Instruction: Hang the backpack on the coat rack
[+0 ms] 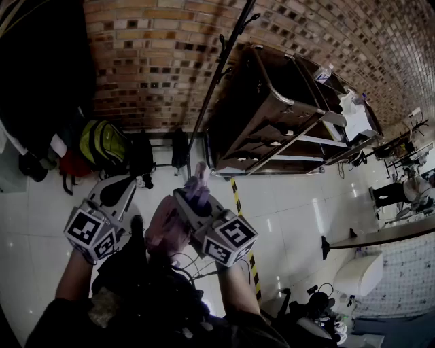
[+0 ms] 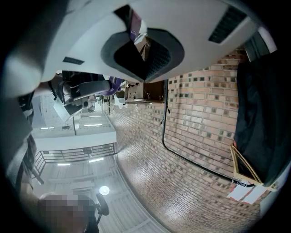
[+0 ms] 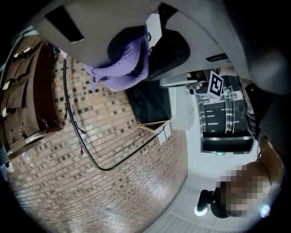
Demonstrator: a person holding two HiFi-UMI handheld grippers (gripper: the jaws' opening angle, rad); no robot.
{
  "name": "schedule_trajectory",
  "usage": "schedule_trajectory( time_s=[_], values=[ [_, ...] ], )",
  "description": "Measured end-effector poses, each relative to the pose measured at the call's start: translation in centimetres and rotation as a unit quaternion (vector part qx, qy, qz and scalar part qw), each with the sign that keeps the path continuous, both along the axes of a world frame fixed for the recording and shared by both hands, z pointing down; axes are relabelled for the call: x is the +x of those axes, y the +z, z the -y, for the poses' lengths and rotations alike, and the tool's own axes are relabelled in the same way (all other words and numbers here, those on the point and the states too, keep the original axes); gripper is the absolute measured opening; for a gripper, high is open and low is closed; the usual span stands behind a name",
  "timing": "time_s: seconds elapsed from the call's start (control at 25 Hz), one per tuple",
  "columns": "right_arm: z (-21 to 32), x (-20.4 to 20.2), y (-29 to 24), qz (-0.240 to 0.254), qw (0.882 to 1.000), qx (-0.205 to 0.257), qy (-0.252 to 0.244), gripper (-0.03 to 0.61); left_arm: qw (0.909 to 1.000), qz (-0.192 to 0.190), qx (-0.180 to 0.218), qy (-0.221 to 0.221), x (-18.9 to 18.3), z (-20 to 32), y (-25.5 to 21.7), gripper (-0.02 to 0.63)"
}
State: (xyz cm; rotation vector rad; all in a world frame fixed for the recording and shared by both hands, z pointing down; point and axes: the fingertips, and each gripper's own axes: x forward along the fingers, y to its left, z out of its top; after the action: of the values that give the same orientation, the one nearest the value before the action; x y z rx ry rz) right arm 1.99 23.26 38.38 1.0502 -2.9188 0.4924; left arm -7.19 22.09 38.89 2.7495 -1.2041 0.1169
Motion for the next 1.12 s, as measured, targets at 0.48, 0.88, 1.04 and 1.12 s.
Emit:
schedule_trajectory(
  time_s=[0.48,0.88,1.04,1.12],
  values=[
    [12.5,-5.1,1.1,-0.004,1.0,-0.006,-0.002,0.0,0.9998,0.003,0.01,0.015,-5.1,15.4,0.7,0.031],
    [23.8,-10.2,-0.7,-0.019,1.0,0.007,-0.024,0.002,0.9989,-0.008,0.016,0.043,-8.0,25.8,0.3,0.031],
    [27.4,-12.1,-1.7,-0.022,0.998,0.015,-0.051,0.002,0.9992,-0.014,0.019,0.033,-9.5,29.4,0.1,0.031],
    [29.2,-12.3,-2.6,-0.02,0.998,0.026,-0.05,0.001,0.9992,-0.018,0.025,0.027,-9.8,31.2,-0.2,0.031]
  ],
)
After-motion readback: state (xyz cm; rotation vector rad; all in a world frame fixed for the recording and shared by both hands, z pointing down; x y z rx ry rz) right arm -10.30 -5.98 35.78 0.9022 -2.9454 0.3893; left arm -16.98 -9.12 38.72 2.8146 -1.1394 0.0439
